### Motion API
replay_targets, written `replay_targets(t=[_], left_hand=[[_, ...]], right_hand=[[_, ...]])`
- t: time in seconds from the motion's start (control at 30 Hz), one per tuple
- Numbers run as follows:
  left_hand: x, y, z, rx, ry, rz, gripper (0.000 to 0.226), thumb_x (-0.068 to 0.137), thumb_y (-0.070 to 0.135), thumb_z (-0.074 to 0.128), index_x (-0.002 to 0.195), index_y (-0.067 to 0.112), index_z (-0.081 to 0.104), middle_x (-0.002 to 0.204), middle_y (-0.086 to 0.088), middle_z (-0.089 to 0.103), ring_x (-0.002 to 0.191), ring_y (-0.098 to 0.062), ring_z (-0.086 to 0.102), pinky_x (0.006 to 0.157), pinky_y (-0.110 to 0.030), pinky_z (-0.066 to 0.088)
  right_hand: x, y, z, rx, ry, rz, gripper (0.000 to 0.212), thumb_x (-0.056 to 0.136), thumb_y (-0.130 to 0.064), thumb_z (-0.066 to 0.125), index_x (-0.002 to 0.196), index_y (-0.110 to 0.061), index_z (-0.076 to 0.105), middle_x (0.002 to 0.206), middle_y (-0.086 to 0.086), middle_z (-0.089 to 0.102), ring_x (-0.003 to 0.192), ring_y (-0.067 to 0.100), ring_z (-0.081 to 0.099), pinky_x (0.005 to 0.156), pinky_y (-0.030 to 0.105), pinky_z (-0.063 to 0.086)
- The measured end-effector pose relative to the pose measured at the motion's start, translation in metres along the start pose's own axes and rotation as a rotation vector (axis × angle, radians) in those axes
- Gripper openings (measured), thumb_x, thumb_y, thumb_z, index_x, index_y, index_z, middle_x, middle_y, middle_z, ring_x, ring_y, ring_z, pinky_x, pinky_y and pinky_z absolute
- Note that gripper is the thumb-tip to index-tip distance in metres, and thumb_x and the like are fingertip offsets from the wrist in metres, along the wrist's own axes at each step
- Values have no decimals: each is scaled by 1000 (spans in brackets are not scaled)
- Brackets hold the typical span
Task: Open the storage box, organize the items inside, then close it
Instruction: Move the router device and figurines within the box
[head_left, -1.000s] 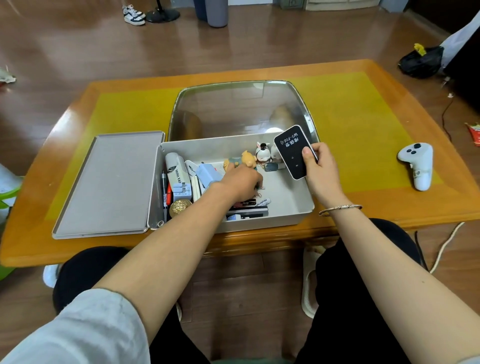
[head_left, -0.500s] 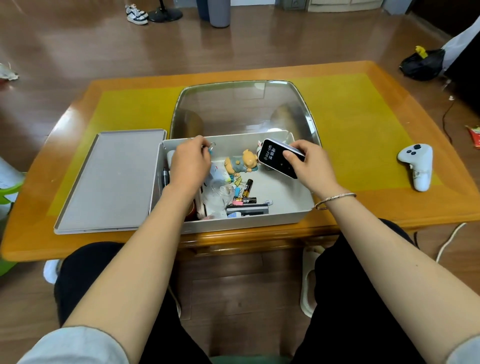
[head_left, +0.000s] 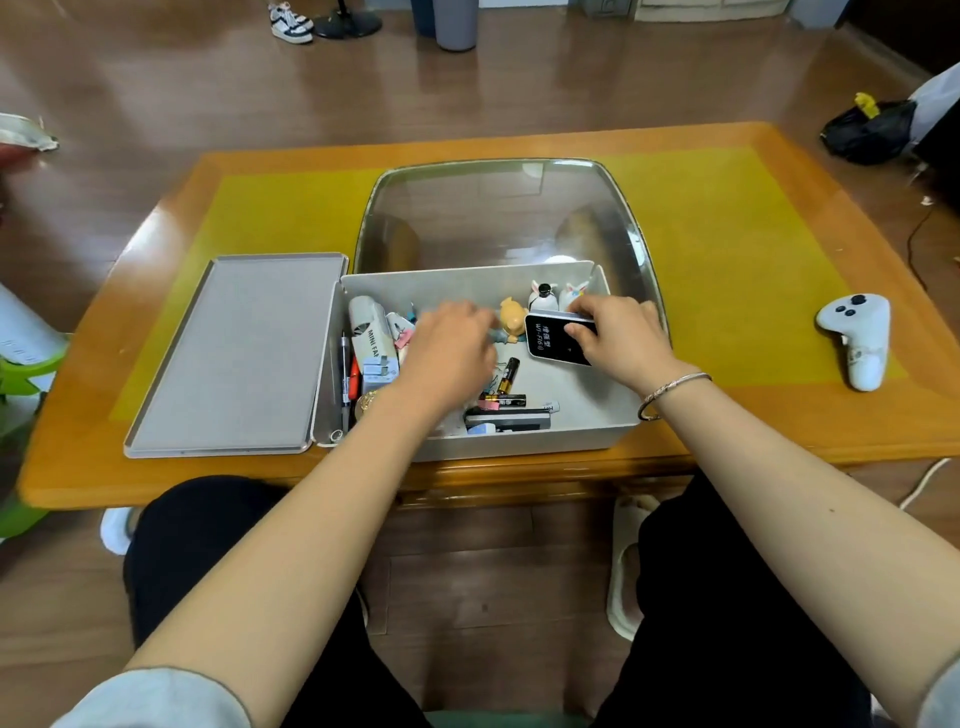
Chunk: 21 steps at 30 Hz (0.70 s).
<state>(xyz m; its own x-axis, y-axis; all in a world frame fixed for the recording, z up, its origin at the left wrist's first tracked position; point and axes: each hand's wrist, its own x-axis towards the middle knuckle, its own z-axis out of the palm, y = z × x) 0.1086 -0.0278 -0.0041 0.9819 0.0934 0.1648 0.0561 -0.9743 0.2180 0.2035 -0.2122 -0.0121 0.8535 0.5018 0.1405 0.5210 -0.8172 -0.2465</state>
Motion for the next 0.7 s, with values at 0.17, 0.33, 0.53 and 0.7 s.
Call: replay_targets(t=[0.17,0.33,0.53,0.7], left_hand=[[9,23,24,110,-415,144,38,92,15,42,130,16,48,133,-9,50,122,-30,43,96,-42,33],[16,15,30,177,-559,87,48,92,17,38,140,18,37,148,-3,38,135,-29,30,106,-49,23],[14,12,26,268,-616,108,46,90,21,39,136,18,42,135,-6,51,130,-27,36,103,-45,25],[10,14,26,278,-587,97,52,92,27,39,143,18,32,139,-8,47,131,-29,34,106,-46,24]], right_hand=[[-2,-1,-2,-40,-13,-5,21,92,-25,54,109,-18,61,103,8,68,98,33,60,84,39,35],[-4,0,0,21,-29,4,19,92,-22,53,109,-14,60,106,9,66,101,33,58,86,41,38],[-7,3,9,29,-28,-30,19,93,-21,50,109,-16,58,109,4,65,101,29,57,82,39,37],[-8,3,14,29,-10,-37,20,93,-19,49,111,-17,58,111,4,64,105,27,56,82,40,38]])
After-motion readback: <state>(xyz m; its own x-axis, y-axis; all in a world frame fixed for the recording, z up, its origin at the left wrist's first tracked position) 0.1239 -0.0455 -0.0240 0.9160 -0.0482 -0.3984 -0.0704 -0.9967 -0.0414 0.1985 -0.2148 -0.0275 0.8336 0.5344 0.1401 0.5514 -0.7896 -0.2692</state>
